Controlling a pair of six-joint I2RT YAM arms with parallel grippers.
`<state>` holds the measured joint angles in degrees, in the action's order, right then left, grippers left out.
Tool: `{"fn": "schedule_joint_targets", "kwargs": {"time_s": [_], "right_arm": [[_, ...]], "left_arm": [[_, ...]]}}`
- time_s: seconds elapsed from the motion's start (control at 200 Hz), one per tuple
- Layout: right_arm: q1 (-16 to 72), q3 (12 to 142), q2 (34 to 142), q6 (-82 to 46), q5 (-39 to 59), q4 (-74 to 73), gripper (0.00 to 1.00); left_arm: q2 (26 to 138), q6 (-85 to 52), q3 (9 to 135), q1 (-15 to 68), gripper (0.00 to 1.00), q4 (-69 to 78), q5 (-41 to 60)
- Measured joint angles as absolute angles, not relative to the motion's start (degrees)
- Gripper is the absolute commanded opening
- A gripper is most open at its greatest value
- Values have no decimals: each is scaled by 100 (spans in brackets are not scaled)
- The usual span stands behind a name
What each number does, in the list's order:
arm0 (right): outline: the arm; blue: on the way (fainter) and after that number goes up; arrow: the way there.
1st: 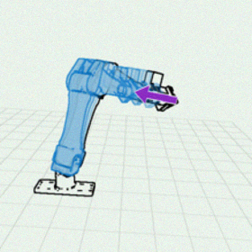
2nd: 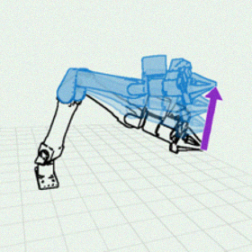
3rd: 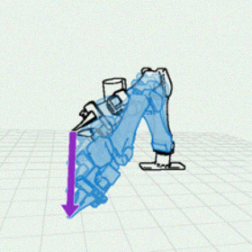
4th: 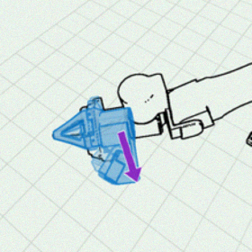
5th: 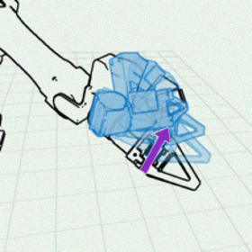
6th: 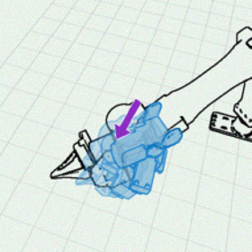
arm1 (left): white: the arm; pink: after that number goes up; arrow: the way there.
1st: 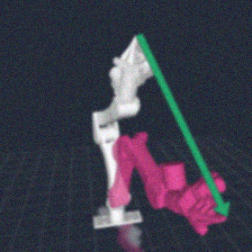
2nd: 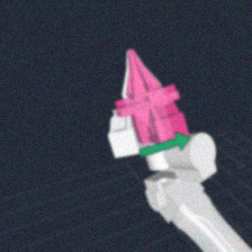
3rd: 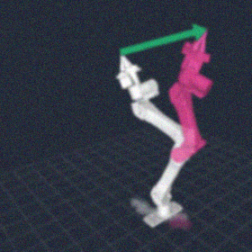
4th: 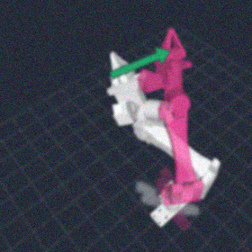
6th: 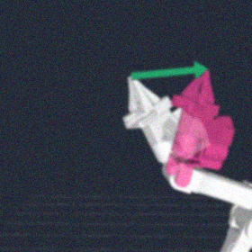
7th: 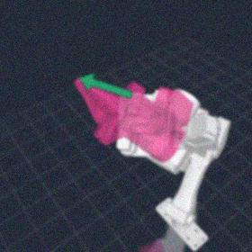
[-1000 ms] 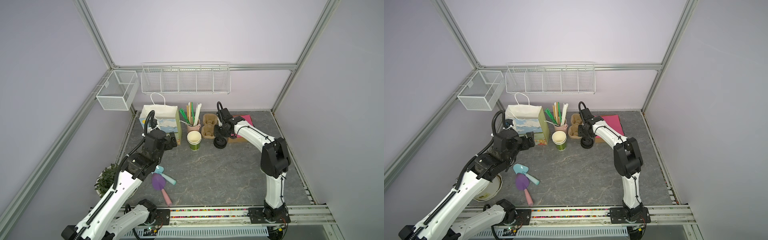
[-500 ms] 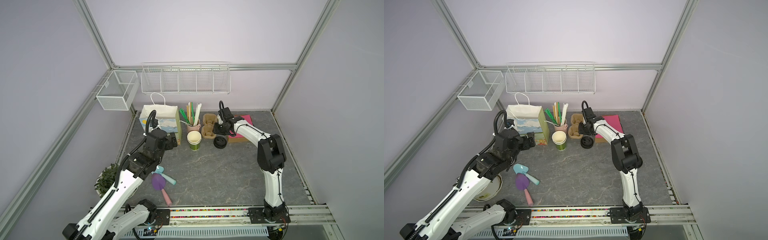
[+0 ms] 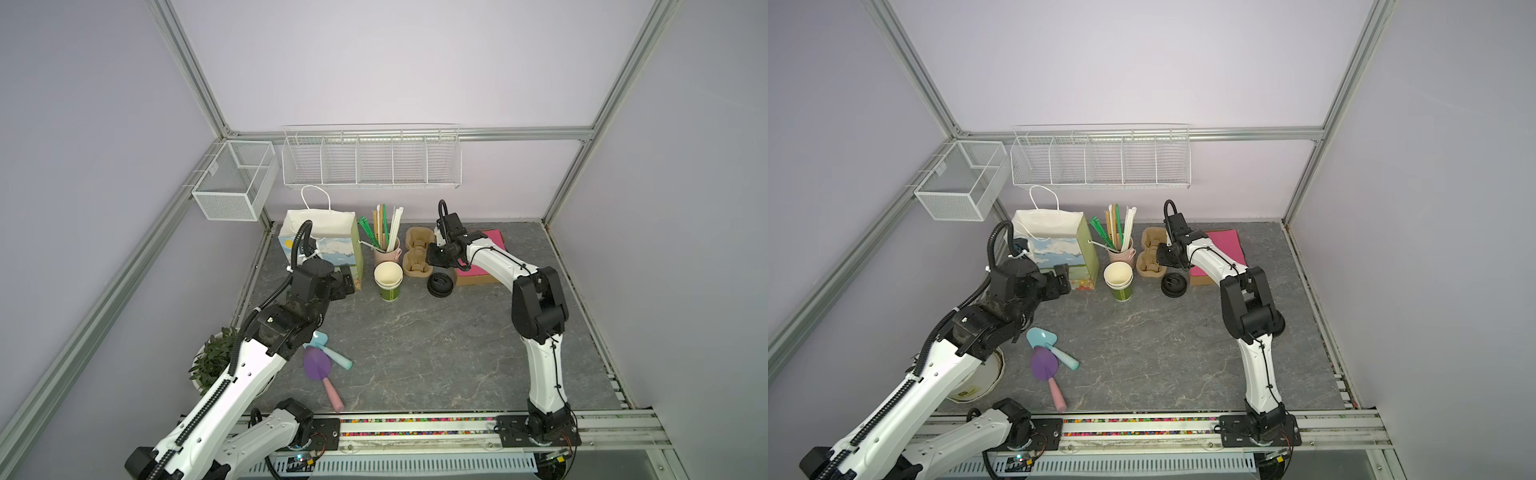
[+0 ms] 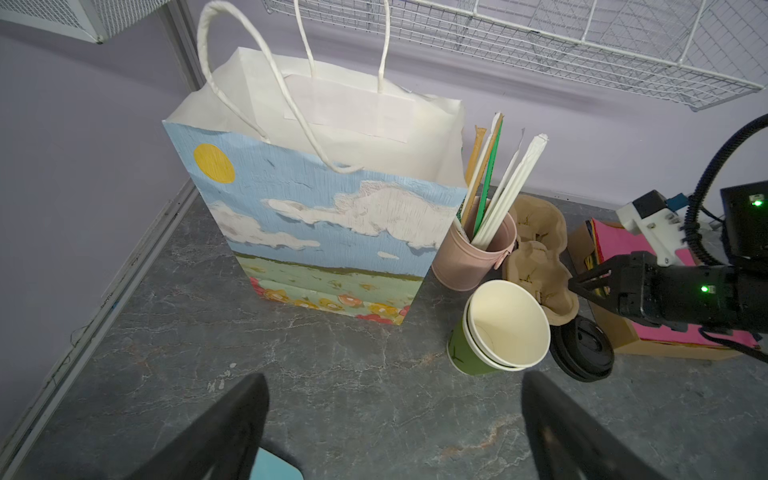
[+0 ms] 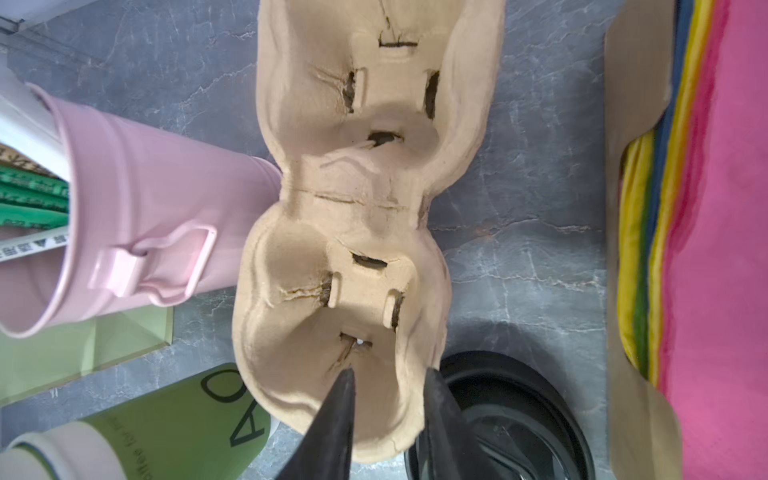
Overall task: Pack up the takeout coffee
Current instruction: 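Lower the right gripper into the brown pulp cup carrier stack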
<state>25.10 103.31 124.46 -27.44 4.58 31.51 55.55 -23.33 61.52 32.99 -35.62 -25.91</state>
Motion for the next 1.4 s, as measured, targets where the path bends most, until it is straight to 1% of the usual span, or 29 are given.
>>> {"fn": "schedule_joint_targets", "kwargs": {"time_s": [0.12, 0.29, 0.435, 0.695, 0.75, 0.835, 1.075, 1.319, 1.399], "right_arm": [[2510, 10344, 12540, -2746, 454, 3148, 35], [2510, 10370, 12630, -2742, 412, 3166, 36], [2510, 10390, 12658, -2733, 412, 3168, 28], [2521, 10418, 12658, -2696, 325, 3197, 26], [2523, 10451, 12658, -2685, 296, 3216, 22], [2528, 10530, 12658, -2657, 270, 3234, 20], [2532, 10573, 12658, -2652, 259, 3234, 21], [2532, 10573, 12665, -2665, 344, 3225, 26], [2532, 10560, 12667, -2679, 392, 3214, 25]], "left_arm": [[5555, -2333, 6149, 3299, 95, -3542, -2589], [5555, -2320, 6149, 3299, 94, -3540, -2587], [5555, -2270, 6149, 3299, 94, -3503, -2571], [5555, -2226, 6149, 3299, 95, -3463, -2563], [5555, -2224, 6149, 3299, 94, -3457, -2563], [5555, -2222, 6149, 3299, 94, -3457, -2563], [5555, -2220, 6149, 3299, 94, -3457, -2545], [5557, -2204, 6149, 3299, 94, -3457, -2539], [5557, -2204, 6147, 3299, 94, -3457, -2539]]}}
